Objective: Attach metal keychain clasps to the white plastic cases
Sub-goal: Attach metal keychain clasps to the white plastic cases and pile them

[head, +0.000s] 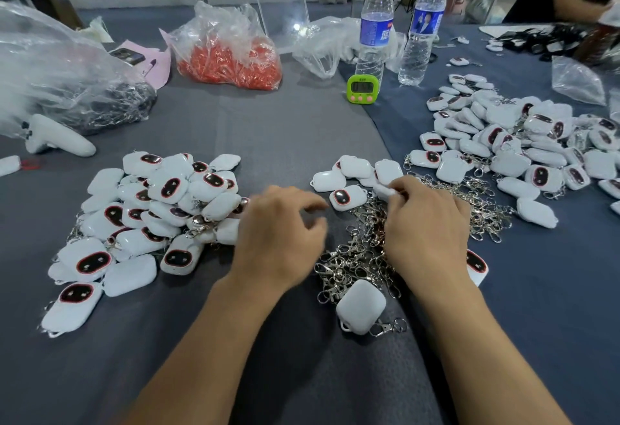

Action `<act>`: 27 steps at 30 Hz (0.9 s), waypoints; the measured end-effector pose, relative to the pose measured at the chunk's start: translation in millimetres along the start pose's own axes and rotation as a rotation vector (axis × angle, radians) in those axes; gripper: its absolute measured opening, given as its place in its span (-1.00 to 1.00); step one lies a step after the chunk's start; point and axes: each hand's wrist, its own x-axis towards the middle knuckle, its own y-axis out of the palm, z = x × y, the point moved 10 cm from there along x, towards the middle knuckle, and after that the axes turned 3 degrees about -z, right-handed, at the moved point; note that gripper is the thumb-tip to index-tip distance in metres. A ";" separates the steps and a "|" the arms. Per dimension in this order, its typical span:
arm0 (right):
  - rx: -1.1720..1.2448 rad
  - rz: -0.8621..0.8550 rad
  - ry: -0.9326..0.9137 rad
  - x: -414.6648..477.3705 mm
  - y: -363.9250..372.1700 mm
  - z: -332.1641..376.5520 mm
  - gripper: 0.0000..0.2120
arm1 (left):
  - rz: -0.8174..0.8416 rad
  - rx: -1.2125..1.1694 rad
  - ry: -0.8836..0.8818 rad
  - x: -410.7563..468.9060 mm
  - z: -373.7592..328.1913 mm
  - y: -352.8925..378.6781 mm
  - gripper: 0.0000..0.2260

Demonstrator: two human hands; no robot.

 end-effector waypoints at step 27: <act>1.453 0.404 0.492 -31.3 48.1 27.3 -0.58 | 0.044 -0.837 -0.411 -7.8 22.0 26.8 -0.85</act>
